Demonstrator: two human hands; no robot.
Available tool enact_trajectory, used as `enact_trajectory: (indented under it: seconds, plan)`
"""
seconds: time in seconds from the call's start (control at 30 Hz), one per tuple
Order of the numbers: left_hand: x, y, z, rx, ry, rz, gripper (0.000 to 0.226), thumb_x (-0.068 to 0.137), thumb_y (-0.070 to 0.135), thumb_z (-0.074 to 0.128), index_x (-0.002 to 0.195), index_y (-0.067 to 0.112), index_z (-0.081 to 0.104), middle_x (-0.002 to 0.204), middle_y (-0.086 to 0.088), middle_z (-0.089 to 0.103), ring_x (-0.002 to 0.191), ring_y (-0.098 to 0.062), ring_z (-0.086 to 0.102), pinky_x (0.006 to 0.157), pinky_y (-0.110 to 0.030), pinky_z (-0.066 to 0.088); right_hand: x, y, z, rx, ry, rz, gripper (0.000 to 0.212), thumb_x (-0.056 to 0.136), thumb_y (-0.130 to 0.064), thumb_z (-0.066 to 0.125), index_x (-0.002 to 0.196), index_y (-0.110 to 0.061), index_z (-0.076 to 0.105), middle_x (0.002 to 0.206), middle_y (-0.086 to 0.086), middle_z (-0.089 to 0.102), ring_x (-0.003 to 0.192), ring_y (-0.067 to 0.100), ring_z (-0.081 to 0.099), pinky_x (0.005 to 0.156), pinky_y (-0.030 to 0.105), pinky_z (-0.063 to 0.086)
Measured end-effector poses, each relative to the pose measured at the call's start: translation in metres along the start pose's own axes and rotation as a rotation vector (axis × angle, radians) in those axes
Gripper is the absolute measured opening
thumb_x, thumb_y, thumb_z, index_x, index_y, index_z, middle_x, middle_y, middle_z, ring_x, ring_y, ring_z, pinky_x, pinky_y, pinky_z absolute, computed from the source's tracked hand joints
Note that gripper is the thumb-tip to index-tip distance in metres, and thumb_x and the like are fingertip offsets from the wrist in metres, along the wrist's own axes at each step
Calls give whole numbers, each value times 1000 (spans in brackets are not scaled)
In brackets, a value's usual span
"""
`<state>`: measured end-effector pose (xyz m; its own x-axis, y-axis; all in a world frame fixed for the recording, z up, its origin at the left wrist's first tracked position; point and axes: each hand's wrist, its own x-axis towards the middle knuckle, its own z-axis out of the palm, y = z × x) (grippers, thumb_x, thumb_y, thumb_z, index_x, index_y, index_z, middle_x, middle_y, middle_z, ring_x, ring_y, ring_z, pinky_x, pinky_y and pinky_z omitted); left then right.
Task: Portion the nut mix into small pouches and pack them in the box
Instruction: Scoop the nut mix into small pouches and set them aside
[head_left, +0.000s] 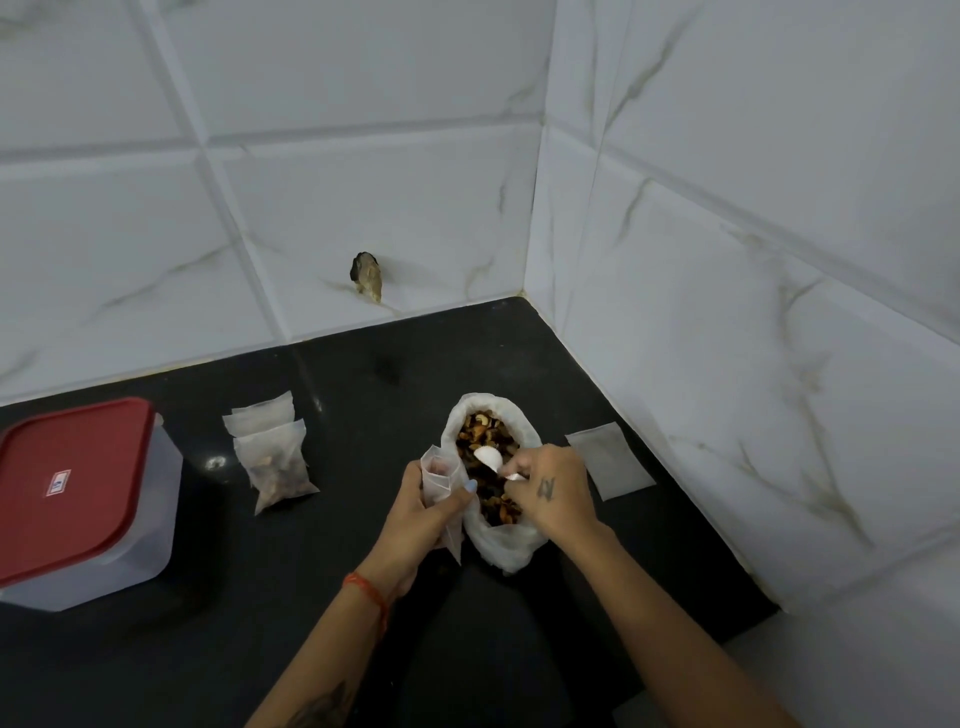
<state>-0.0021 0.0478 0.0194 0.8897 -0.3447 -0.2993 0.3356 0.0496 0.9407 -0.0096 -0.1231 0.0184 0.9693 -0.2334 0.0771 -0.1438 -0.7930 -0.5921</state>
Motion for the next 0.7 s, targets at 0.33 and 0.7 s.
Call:
enact_trajectory:
  seconds: [0.33,0.7]
  plan:
    - [1,0,1,24,1,3,39,85,21,67,118,19,47,114,-9,64,102,-24,66,74,-33,56,15,-2,7,-226,-114,-194,24,89,-14,57,111,-16,69,104,5,69,97,20,64,82,24,50]
    - [2,0,0,16,-1,-12,42,84,21,68,120,22,46,116,-7,63,105,-23,64,74,-33,56,26,-3,-1,-110,-37,-167,23,85,-12,63,105,-19,73,99,3,72,91,17,65,81,27,52]
